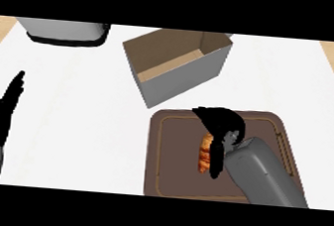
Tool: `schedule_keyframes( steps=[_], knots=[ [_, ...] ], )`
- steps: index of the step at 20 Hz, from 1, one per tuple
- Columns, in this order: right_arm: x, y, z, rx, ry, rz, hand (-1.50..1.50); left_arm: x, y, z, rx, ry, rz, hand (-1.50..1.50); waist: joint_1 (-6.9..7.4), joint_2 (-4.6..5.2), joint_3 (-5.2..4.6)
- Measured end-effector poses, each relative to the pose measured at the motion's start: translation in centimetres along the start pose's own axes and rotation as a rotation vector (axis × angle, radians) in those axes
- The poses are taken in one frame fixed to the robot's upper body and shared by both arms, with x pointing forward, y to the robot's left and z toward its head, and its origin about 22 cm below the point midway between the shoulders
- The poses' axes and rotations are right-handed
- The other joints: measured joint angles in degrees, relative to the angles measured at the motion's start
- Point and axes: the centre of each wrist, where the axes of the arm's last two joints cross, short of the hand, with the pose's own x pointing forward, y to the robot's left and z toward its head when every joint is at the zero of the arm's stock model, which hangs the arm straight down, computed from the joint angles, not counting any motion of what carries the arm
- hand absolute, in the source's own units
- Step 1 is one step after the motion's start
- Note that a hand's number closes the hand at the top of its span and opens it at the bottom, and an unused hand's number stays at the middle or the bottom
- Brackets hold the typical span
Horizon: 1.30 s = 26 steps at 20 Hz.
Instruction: Pick the croissant from the tray and place it in the cardboard box
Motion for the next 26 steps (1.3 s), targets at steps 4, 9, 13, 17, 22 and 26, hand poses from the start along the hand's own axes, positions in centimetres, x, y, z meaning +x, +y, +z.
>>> schedule_keyframes(
  steps=[4, 9, 13, 17, 22, 26],
  knots=[
    [1.1, 0.6, -0.3, 0.032, 0.037, 0.032, -1.50, 0.0, -0.4, -0.1, -0.002, 0.000, 0.003, 0.00, -0.02, 0.01, 0.00],
    [0.4, 1.8, -1.6, 0.068, 0.111, 0.049, -1.50, -0.2, 0.0, 0.2, -0.011, -0.005, 0.000, 0.00, 0.08, -0.02, -0.01],
    [0.7, 2.3, -2.3, 0.023, 0.136, 0.072, 1.50, 0.3, 0.0, 0.2, -0.006, -0.003, 0.005, 0.00, 0.15, -0.37, -0.12],
    [0.4, 2.8, -2.7, -0.101, 0.120, 0.124, 1.50, 0.2, -0.2, 0.8, -0.005, -0.003, 0.002, 0.00, 0.33, -0.65, -0.23],
    [0.1, 2.7, -3.5, -0.208, 0.093, 0.181, 1.50, 0.4, 0.5, 0.4, -0.005, -0.006, 0.001, 0.00, 0.41, -0.78, -0.24],
    [-0.9, 2.4, -3.2, -0.305, 0.109, 0.195, 1.50, 0.2, 0.4, 0.3, -0.003, -0.007, 0.002, 0.00, 0.10, -0.53, -0.22]
  ],
)
